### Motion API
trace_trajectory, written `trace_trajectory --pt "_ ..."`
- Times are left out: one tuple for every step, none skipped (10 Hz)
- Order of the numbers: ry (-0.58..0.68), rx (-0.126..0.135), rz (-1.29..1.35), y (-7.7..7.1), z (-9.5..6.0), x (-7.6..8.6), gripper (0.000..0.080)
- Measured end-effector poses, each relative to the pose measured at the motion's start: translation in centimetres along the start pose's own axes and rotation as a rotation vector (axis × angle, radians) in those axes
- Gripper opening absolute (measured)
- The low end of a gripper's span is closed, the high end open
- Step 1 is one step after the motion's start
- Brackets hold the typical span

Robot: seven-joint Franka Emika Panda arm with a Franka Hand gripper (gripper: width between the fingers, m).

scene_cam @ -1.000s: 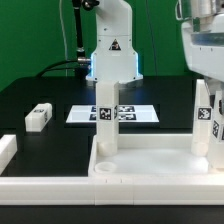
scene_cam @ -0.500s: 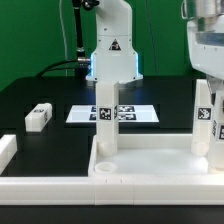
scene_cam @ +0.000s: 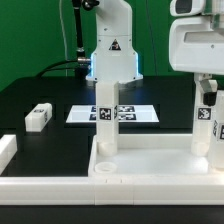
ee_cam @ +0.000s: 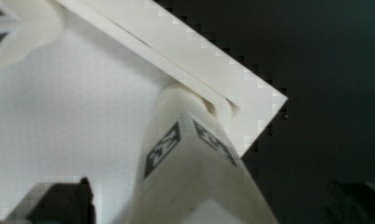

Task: Assemble desk

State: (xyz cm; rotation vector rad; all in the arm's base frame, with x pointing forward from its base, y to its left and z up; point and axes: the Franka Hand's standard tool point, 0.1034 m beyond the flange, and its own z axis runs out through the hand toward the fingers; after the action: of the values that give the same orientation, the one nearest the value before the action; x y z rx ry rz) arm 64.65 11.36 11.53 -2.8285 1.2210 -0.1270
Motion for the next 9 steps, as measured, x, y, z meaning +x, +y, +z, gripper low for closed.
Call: trace_trajectory --pt "0.023 -0.015 -0.242 -0.12 0.04 0.07 0.0649" --pt "0.039 -0.013 -0.434 -0.56 0.19 -0.08 0.0649" --pt "0.037 -0.013 -0.476 -0.60 0.29 -0.27 0.0649" --pt "0.038 -0.013 -0.473 -0.52 0.27 -0.12 0.0526" --pt "0.038 -0.013 -0.457 -0.50 0.29 -0.11 0.0526" --pt "0.040 -0.015 -0.441 -0.32 0.27 0.15 0.0388" --pt "0.041 -0.021 -0.428 -0.09 0.33 0.32 0.0291" --pt "0.042 -0.020 -0.356 -0.04 0.33 0.38 0.0291" --pt "0.041 -0.019 -0.278 0.04 0.34 0.45 0.0291"
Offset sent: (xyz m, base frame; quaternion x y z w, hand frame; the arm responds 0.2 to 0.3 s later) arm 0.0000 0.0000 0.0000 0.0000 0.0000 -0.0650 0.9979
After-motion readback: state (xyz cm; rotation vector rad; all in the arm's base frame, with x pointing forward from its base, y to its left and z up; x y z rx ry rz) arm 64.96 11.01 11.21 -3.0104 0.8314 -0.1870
